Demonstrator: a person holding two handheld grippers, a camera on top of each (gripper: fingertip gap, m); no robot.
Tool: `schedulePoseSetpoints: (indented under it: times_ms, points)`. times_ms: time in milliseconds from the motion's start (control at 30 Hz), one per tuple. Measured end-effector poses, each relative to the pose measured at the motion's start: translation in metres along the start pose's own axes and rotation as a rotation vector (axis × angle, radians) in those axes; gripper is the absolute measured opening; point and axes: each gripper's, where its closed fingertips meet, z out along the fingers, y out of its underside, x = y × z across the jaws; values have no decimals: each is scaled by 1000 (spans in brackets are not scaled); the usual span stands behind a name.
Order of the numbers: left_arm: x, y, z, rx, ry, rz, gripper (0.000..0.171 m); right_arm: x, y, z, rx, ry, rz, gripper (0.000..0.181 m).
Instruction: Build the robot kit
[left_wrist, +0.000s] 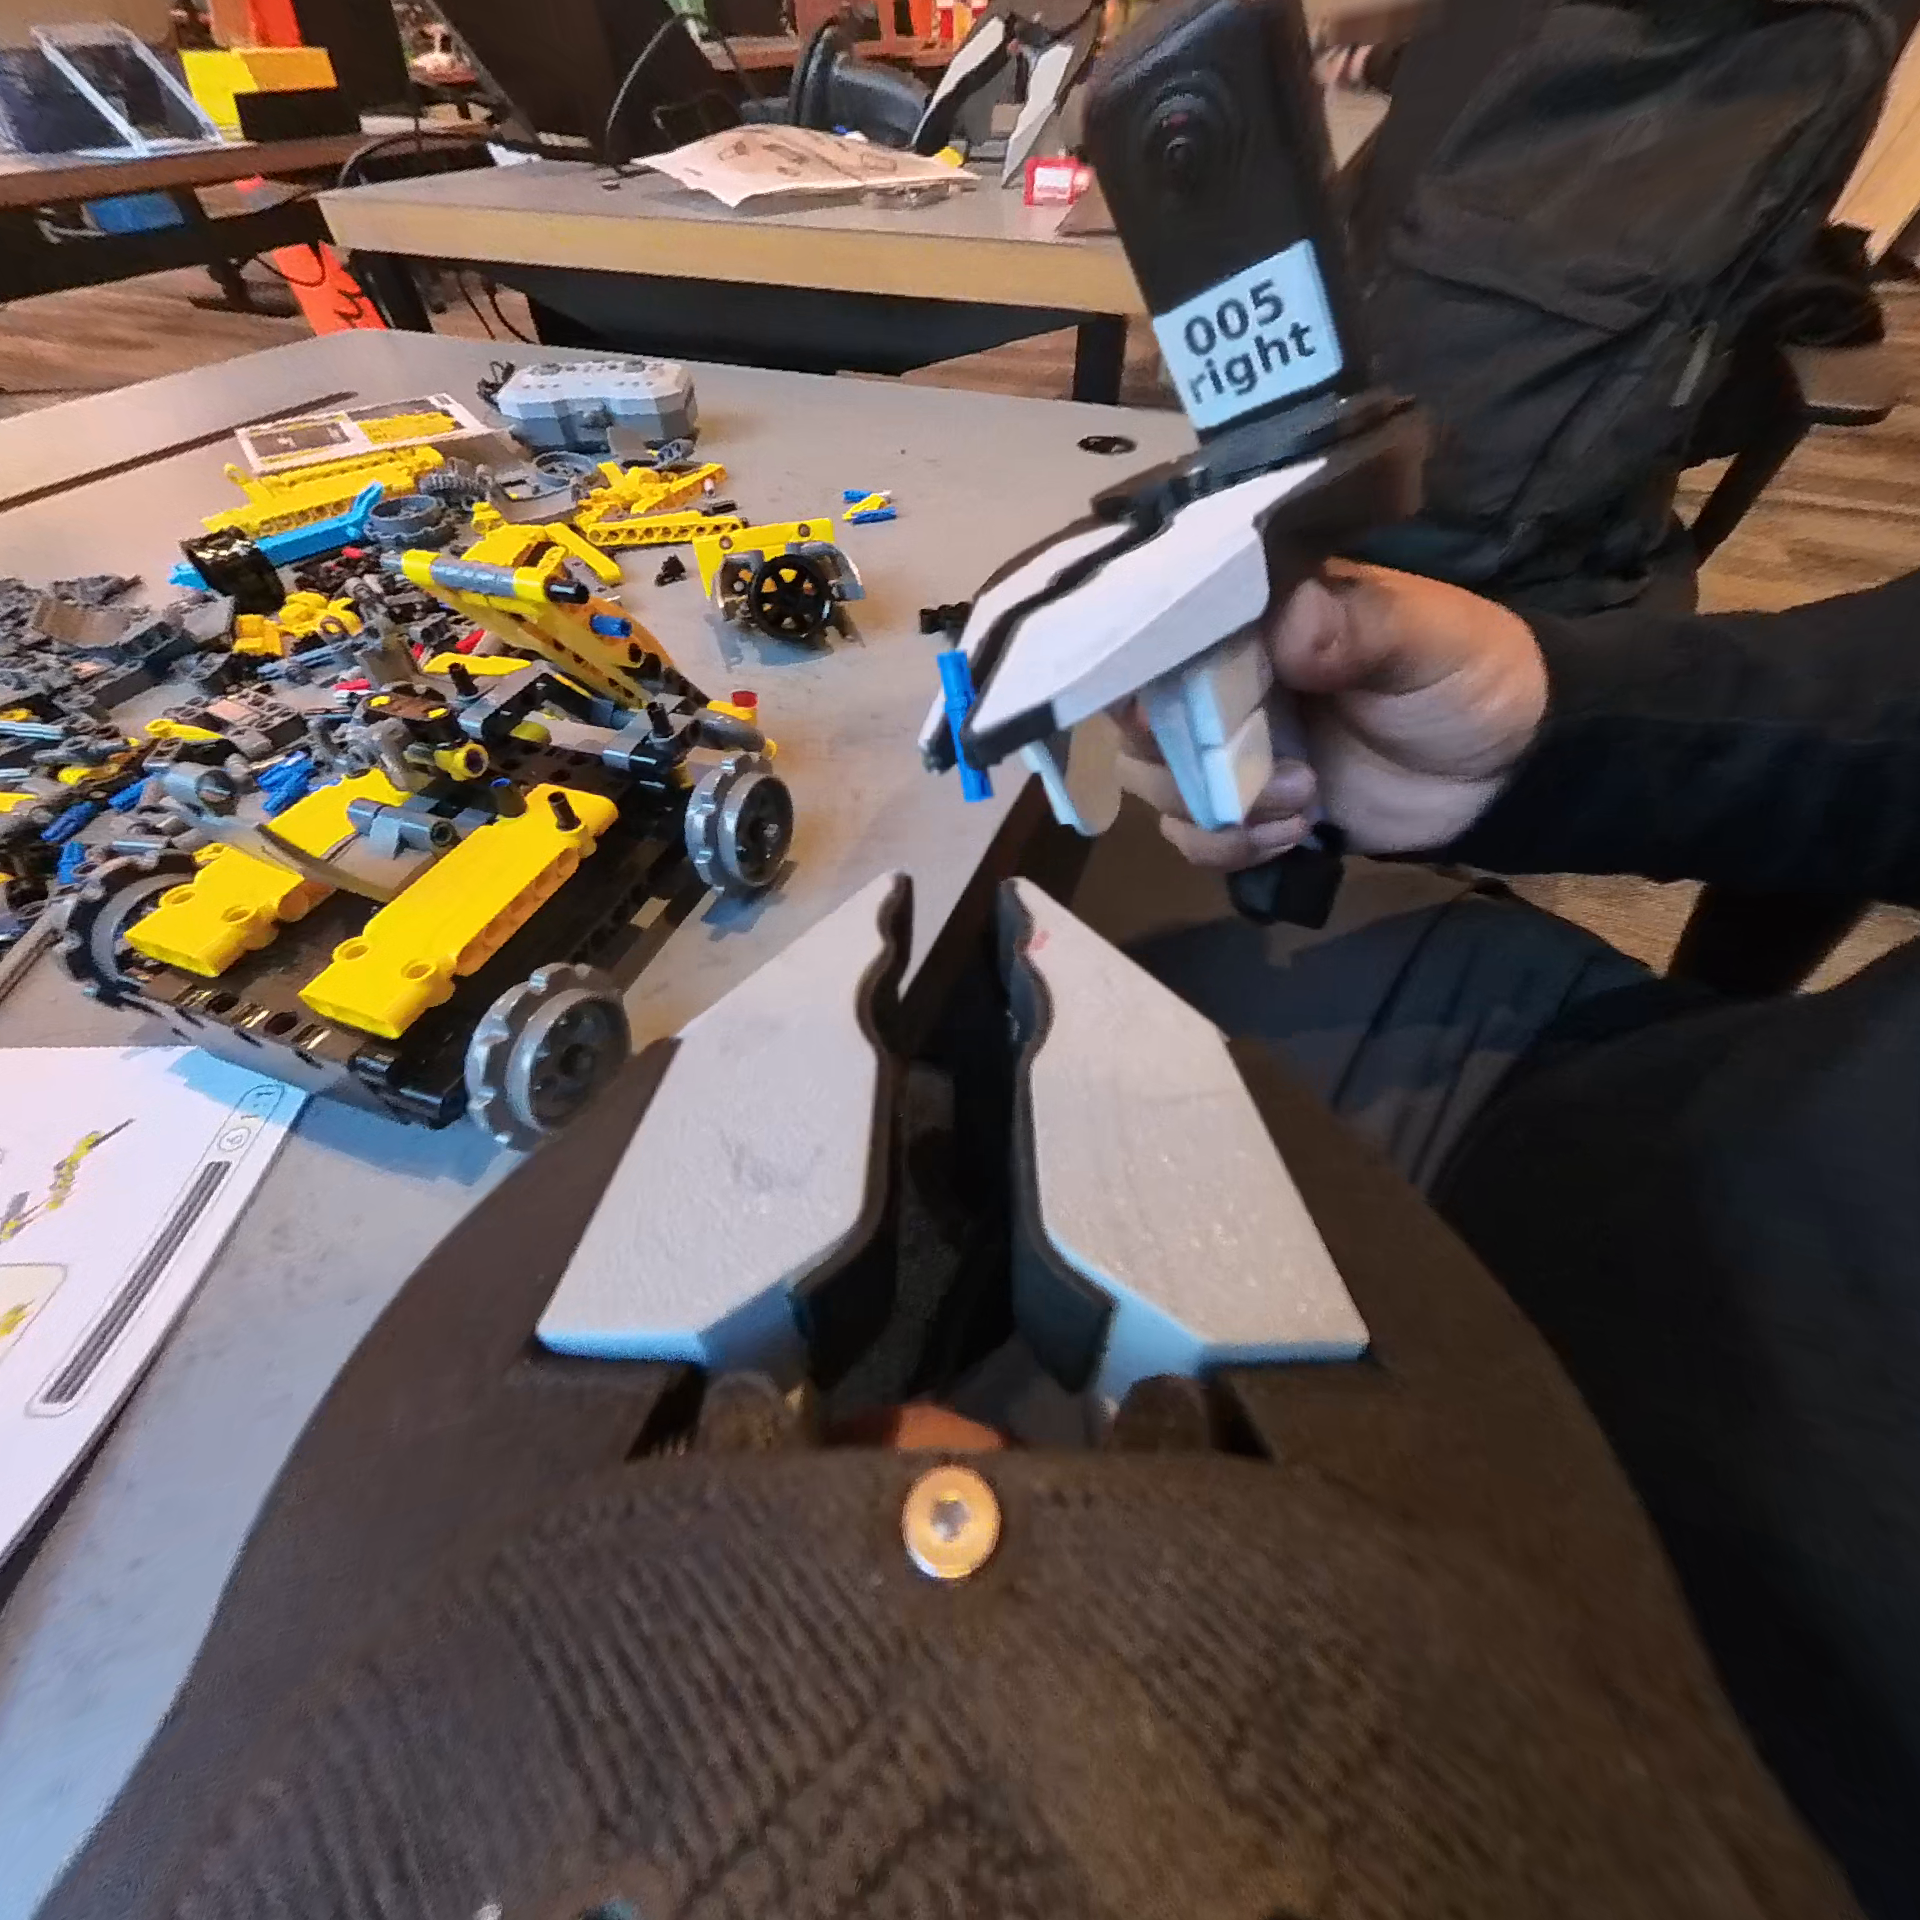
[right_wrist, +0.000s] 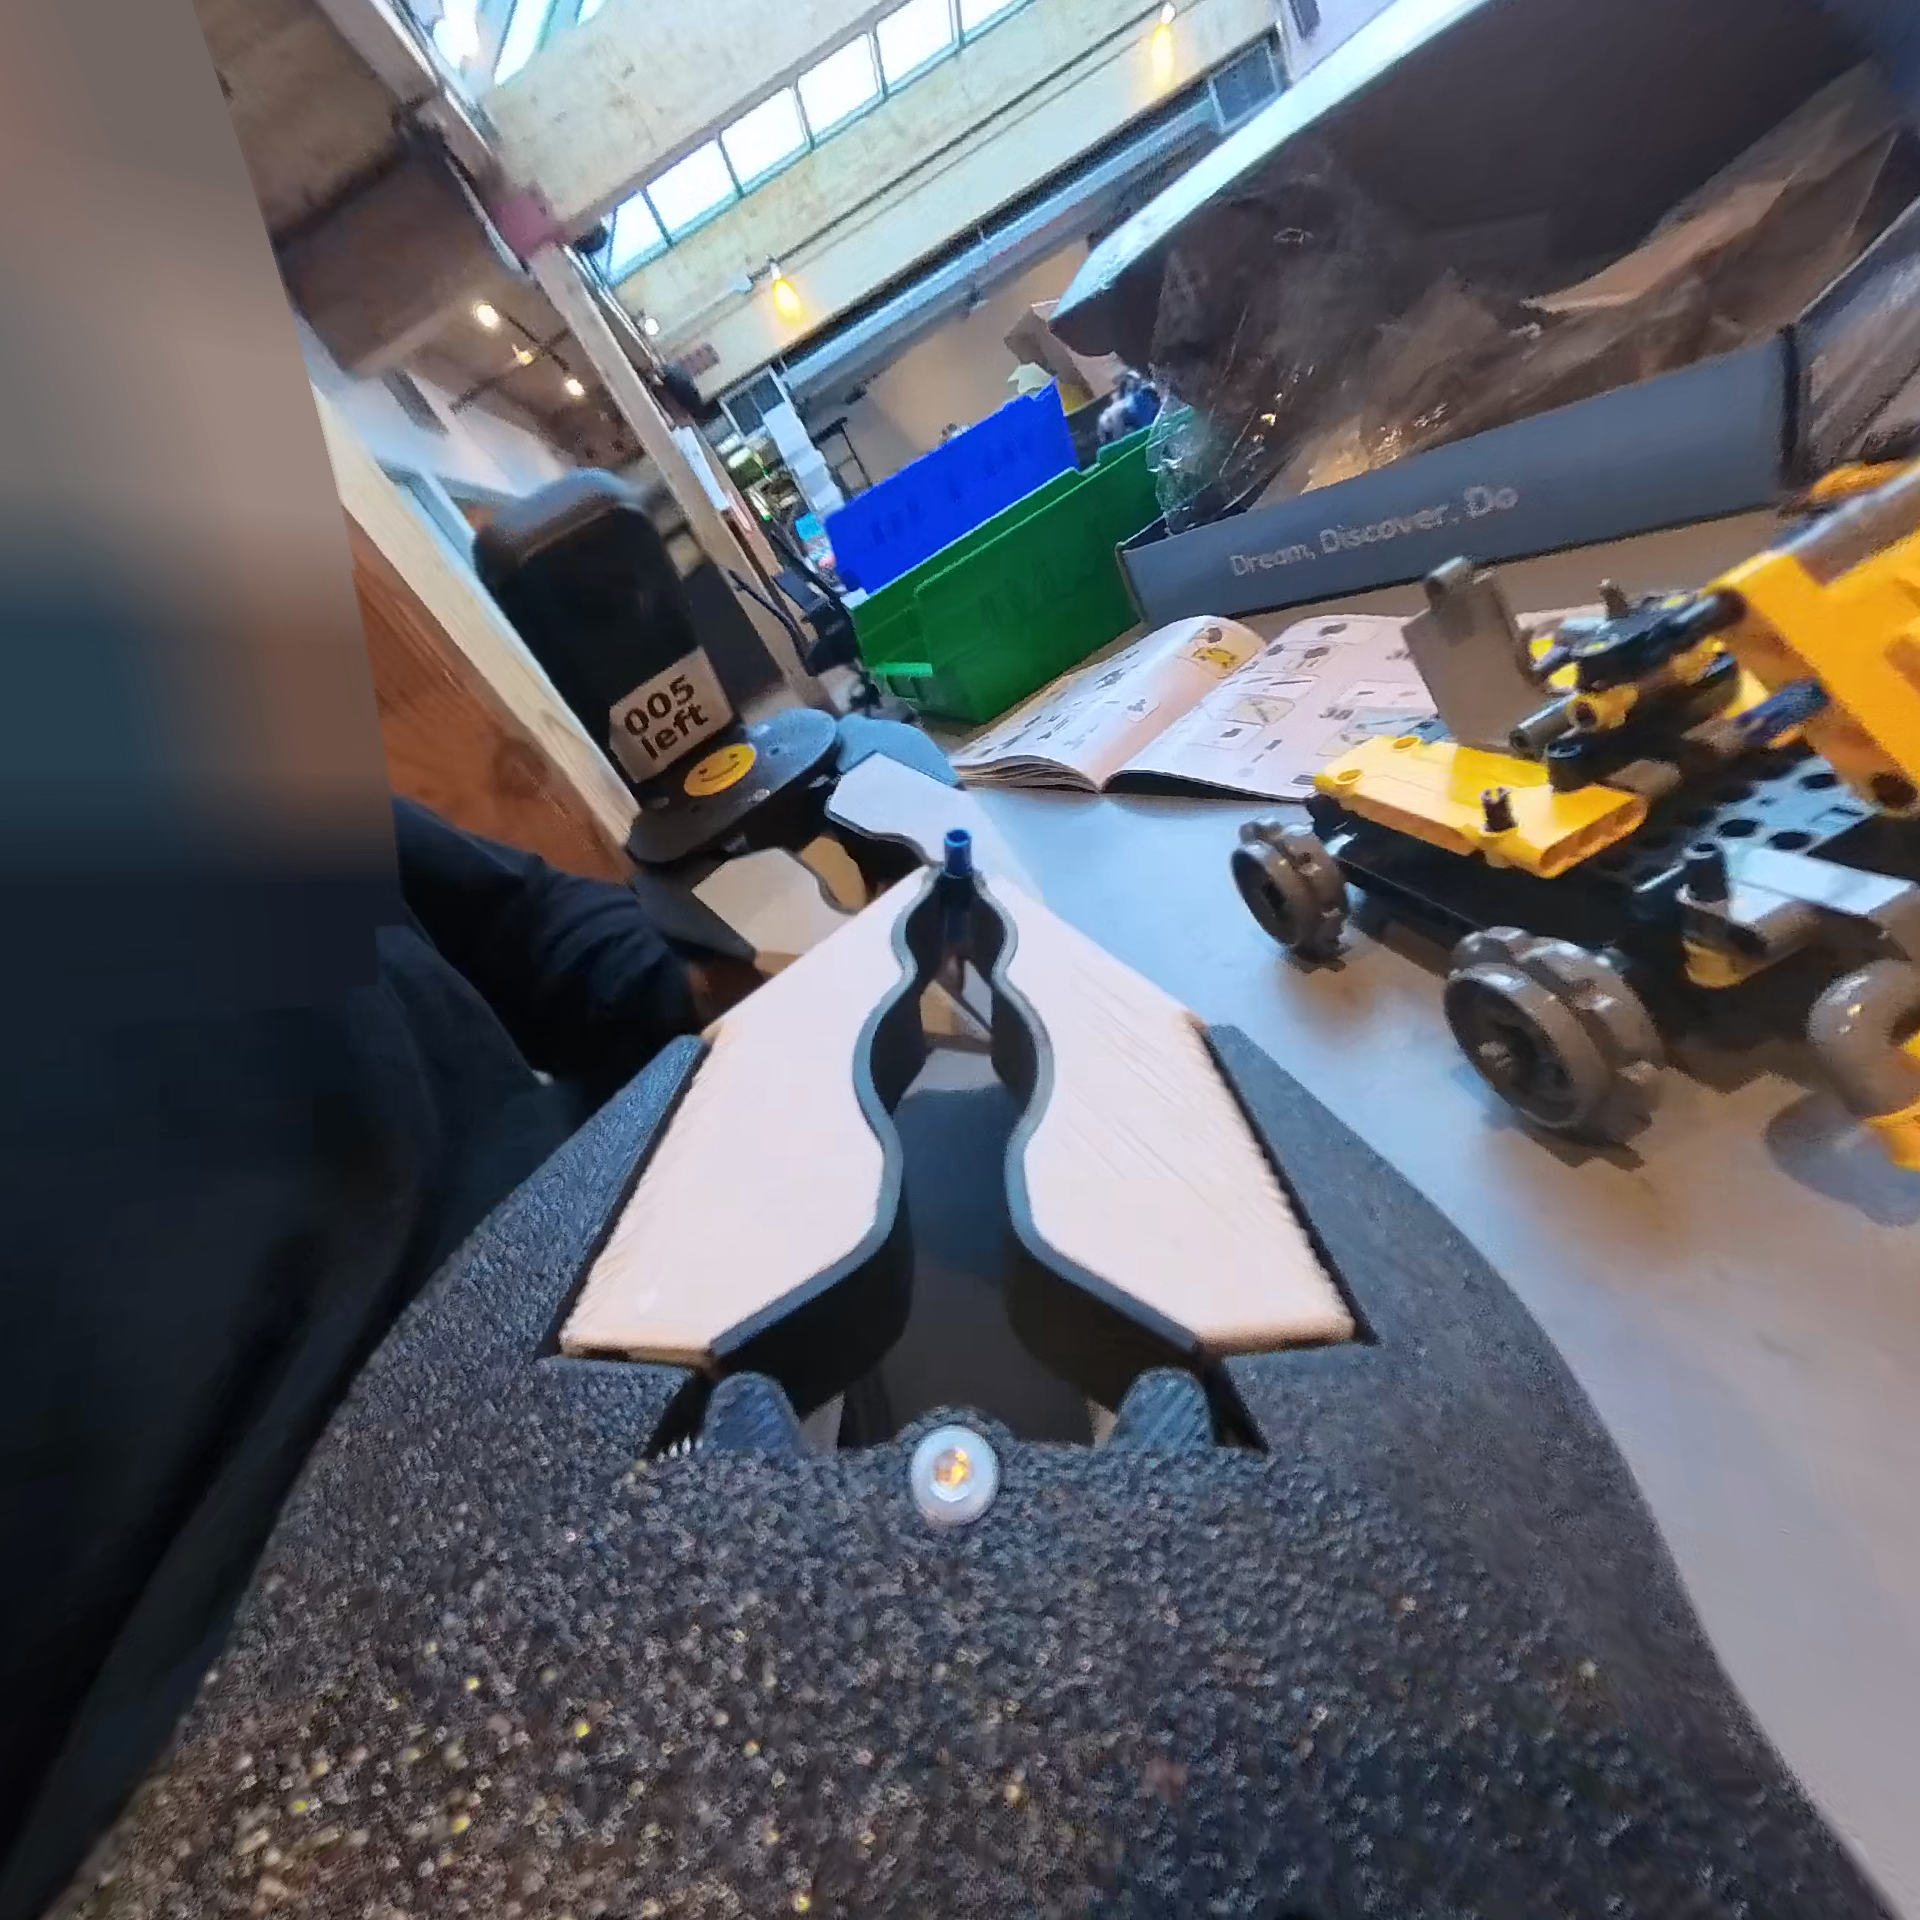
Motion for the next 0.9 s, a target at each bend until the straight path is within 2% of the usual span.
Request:
schedulePoseSetpoints:
  times_ms: [100, 200, 400, 633, 900]
  points:
    - [-5, 2, 0, -25, -65, 102, 26, -2, 3, 3, -13, -51, 123, 4]
    - [-7, -3, -1, -15, -128, 198, 39, 0, 10, 6, -38, -52, 167, 4]
    - [0, -4, -2, -29, -152, 374, 39, -7, 25, 9, -141, -116, 270, 4]
    - [23, 8, -4, -61, -74, 645, 36, -15, 51, 0, -340, -168, 325, 4]
    - [35, 19, 0, -96, -29, 723, 24, -24, 59, -6, -397, -220, 375, 5]
